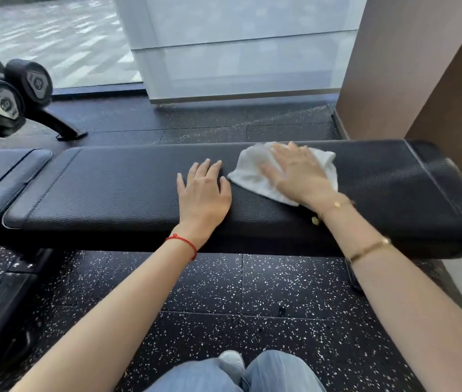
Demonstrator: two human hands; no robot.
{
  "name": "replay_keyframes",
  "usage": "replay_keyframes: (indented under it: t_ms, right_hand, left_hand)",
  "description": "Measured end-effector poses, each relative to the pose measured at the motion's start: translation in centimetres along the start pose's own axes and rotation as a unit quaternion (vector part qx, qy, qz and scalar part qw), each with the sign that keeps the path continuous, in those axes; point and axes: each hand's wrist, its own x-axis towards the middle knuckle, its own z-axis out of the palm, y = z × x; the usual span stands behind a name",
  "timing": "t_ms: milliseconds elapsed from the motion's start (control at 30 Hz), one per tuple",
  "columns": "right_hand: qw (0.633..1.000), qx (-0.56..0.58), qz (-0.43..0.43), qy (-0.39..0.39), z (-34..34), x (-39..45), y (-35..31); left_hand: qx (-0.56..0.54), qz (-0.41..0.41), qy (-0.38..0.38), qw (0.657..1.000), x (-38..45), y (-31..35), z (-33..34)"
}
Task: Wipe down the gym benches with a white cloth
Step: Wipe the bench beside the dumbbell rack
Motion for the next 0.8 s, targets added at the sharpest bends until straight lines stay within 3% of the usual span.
replay_keyframes:
  t_ms: [133, 267, 367, 433, 567, 667, 800]
  right_hand:
    - [0.999, 0.017, -0.006, 0.052, 0.3, -6.3, 3.3]
    - [0.991, 0.020, 0.086, 0.105, -1.3, -6.8, 9.7]
    - [0.982, -0.032, 0.174, 0.062, -3.0, -3.0, 13.2]
    - [0.982, -0.029, 0.186, 0.026, -3.4, 0.1, 13.1]
    - [0.998, -0.016, 0.052, 0.010, -2.4, 1.1, 8.2]
    - [0.997, 0.020, -0.070, 0.015, -1.3, -4.7, 6.5]
    - [0.982, -0.026, -0.174, 0.073, -0.9, -12.2, 9.1]
  left_hand:
    - [0.007, 0.011, -0.009, 1.000, 0.1, 1.3, 0.6]
    - [0.023, 0.033, -0.006, 0.999, -0.2, 2.8, 1.7]
    - [0.038, 0.037, 0.013, 0.999, -0.3, 2.9, 2.2]
    - [0.037, 0.034, 0.017, 0.999, -0.2, 2.9, 2.4]
    - [0.025, 0.029, 0.026, 0.999, -0.1, 3.0, 2.4]
    - [0.013, 0.029, 0.020, 0.999, -0.2, 2.8, 2.3]
    - [0.010, 0.031, 0.014, 0.999, -0.3, 2.8, 2.1]
